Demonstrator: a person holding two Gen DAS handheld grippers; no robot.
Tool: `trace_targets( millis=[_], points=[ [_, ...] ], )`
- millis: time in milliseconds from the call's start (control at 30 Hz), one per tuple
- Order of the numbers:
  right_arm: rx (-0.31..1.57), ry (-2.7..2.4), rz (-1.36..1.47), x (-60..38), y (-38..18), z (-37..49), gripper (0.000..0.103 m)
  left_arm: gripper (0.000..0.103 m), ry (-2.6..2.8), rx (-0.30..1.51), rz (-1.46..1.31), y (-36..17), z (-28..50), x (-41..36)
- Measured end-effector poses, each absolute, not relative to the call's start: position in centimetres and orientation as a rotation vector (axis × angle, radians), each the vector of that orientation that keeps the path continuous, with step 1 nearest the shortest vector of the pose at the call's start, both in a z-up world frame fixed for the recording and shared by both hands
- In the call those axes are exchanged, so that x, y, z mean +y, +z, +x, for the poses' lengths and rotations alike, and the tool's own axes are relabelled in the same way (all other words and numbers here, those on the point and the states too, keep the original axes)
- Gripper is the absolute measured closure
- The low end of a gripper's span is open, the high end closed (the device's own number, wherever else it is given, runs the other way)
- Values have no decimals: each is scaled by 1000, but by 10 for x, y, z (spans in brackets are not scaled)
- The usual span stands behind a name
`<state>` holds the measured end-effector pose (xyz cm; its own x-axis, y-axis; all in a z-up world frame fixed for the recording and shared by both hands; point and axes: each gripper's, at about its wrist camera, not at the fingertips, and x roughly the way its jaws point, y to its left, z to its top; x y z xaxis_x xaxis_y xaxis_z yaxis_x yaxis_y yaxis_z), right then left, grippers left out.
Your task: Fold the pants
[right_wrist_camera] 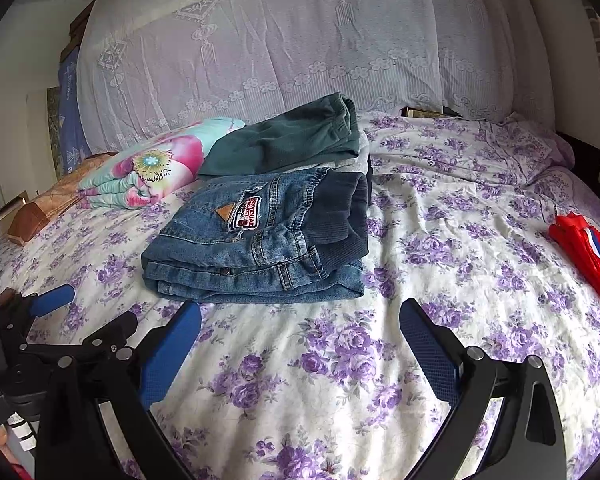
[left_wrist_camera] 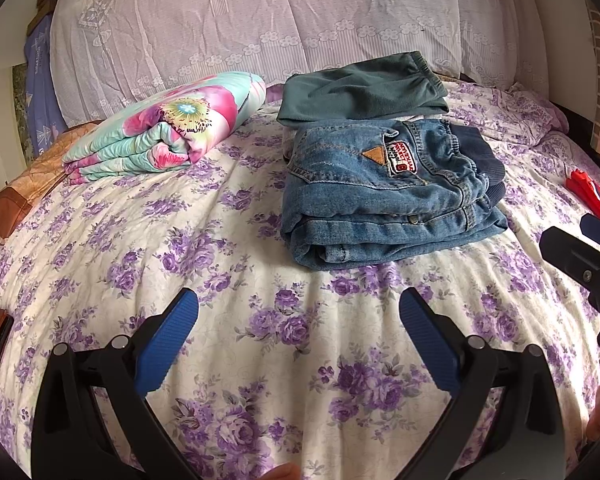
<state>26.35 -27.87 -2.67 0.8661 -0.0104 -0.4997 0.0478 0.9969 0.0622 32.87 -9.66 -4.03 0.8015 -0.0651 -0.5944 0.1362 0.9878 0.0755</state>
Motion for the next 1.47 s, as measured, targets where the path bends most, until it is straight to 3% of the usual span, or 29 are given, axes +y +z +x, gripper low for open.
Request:
trace_targets(
  millis=[1467],
  points=[
    [527, -32, 91, -284, -29, 264, 4, 5, -118, 557, 164, -34, 319, -102]
  ],
)
